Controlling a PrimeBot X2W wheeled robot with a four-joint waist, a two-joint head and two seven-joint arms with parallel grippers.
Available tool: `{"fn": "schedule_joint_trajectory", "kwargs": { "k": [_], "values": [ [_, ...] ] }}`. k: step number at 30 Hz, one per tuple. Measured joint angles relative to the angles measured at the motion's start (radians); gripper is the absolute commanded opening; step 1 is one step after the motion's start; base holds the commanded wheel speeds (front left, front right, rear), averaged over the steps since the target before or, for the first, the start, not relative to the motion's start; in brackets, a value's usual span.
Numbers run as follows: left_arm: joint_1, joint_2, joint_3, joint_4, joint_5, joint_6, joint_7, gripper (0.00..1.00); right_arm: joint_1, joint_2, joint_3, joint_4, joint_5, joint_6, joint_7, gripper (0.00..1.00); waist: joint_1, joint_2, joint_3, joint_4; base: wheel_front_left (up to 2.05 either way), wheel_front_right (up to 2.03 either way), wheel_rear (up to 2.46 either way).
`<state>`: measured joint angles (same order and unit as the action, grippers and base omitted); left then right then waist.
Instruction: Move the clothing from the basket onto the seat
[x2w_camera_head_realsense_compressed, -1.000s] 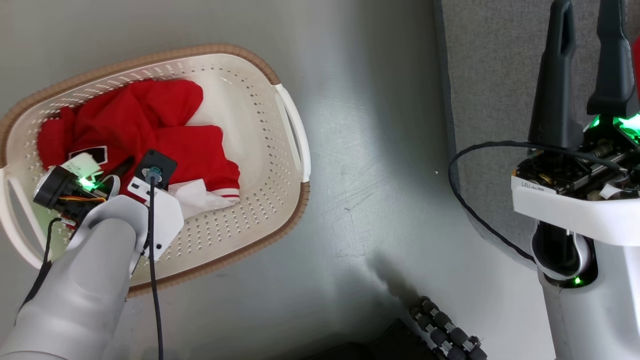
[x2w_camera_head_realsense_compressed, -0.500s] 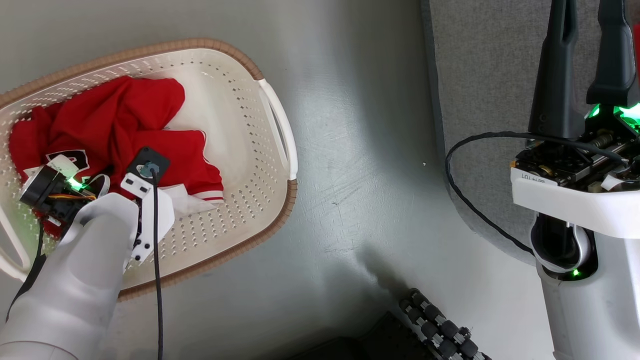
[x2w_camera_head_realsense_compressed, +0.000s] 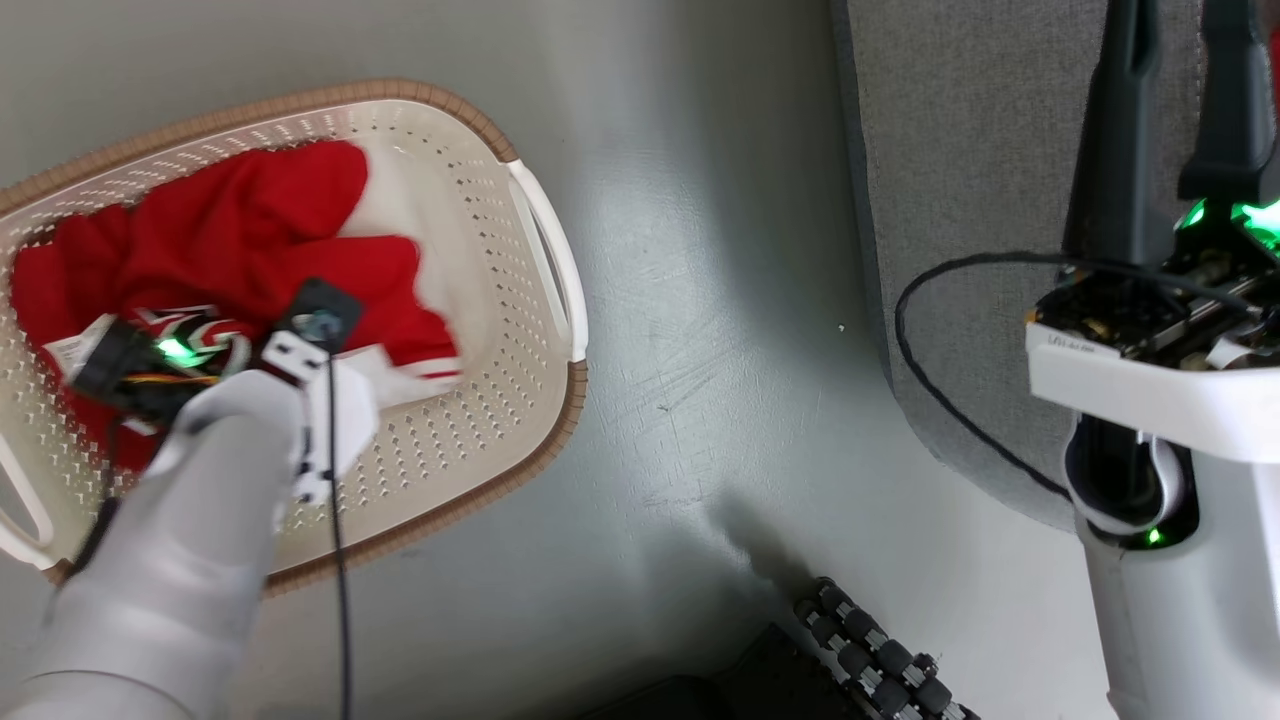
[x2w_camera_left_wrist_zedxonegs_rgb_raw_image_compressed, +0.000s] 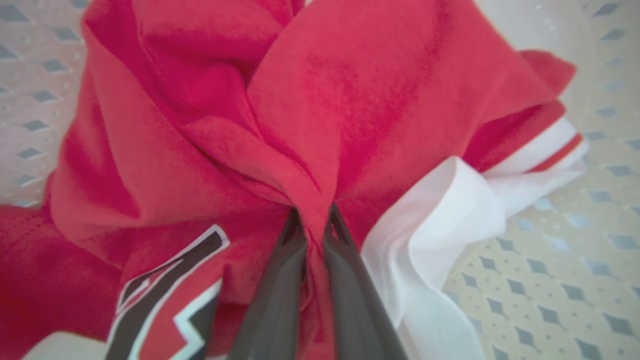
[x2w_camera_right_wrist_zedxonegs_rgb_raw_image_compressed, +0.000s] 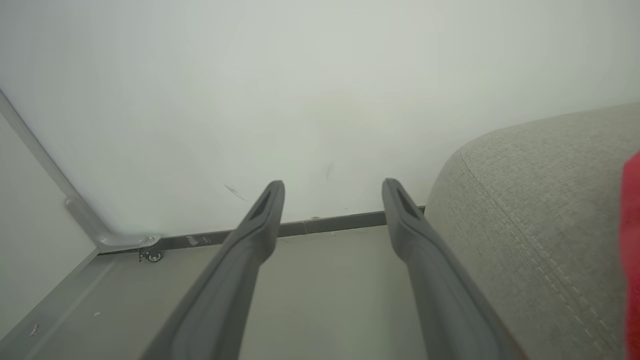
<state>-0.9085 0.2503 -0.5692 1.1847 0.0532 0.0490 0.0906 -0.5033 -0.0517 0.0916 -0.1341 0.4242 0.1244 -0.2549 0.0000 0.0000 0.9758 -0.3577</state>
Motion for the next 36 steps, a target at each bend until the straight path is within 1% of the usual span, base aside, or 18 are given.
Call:
{"fn": "schedule_joint_trajectory", "kwargs": {
  "k": [2,4,5,7,9,13,15,19,24,30,36],
  "values": [
    [0.000,-0.025,0.003,-0.012,-0.012,0.004,-0.014,0.00,-0.014,0.000,-0.006,0.000,0.000,0.000,0.000,1.00,0.0000,0.0000,-0.005,0.002,0.00,0.00,0.00],
    [0.000,-0.032,0.009,-0.021,-0.023,-0.001,-0.040,0.00,-0.017,0.000,-0.009,0.000,0.000,0.000,0.000,1.00,0.0000,0.0000,-0.009,0.005,0.00,0.00,0.00],
    [0.000,-0.028,0.013,-0.022,-0.028,-0.007,-0.052,0.00,-0.017,0.000,-0.010,0.001,0.000,0.000,0.000,1.00,0.0000,0.0000,-0.011,0.006,0.00,0.00,0.00],
    [0.000,-0.022,0.018,-0.022,-0.033,-0.005,-0.059,0.00,-0.017,0.000,-0.013,0.001,0.001,0.000,0.000,1.00,0.0000,0.0000,-0.016,0.007,0.00,0.00,0.00],
    [0.000,0.000,0.028,-0.021,-0.043,-0.021,-0.091,0.00,-0.020,0.001,-0.012,0.002,0.009,0.000,0.000,1.00,0.0000,0.0000,-0.021,0.009,0.00,0.00,0.00],
    [0.000,0.027,0.042,-0.018,-0.058,-0.034,-0.138,0.00,-0.035,0.001,-0.012,0.006,0.016,0.000,0.000,1.00,-0.0001,0.0000,-0.030,0.011,0.00,0.00,0.00],
    [0.000,0.029,0.046,-0.018,-0.060,-0.036,-0.160,0.00,-0.035,0.001,-0.012,0.008,0.016,0.000,0.000,1.00,0.0000,0.0000,-0.035,0.011,0.00,0.00,0.00],
    [0.001,0.006,0.054,-0.021,-0.080,-0.041,-0.202,0.00,-0.035,0.001,-0.017,0.015,0.016,0.000,0.000,1.00,0.0000,0.0000,-0.050,0.014,0.00,0.00,0.00],
    [0.005,-0.042,0.060,-0.036,-0.091,-0.035,-0.245,0.00,-0.034,0.001,-0.030,0.027,0.015,0.000,0.000,1.00,0.0000,0.0000,-0.077,0.022,0.00,0.00,0.00],
    [0.022,-0.038,0.076,-0.039,-0.115,-0.040,-0.296,0.00,-0.033,0.001,-0.041,0.045,0.007,0.000,0.000,1.00,0.0000,0.0000,-0.114,0.034,0.00,0.00,0.00],
    [0.045,-0.045,0.092,-0.040,-0.140,-0.046,-0.313,0.00,-0.032,0.001,-0.047,0.053,-0.004,0.000,0.000,1.00,0.0000,0.0000,-0.152,0.047,0.00,0.00,0.00]
  ]
}}
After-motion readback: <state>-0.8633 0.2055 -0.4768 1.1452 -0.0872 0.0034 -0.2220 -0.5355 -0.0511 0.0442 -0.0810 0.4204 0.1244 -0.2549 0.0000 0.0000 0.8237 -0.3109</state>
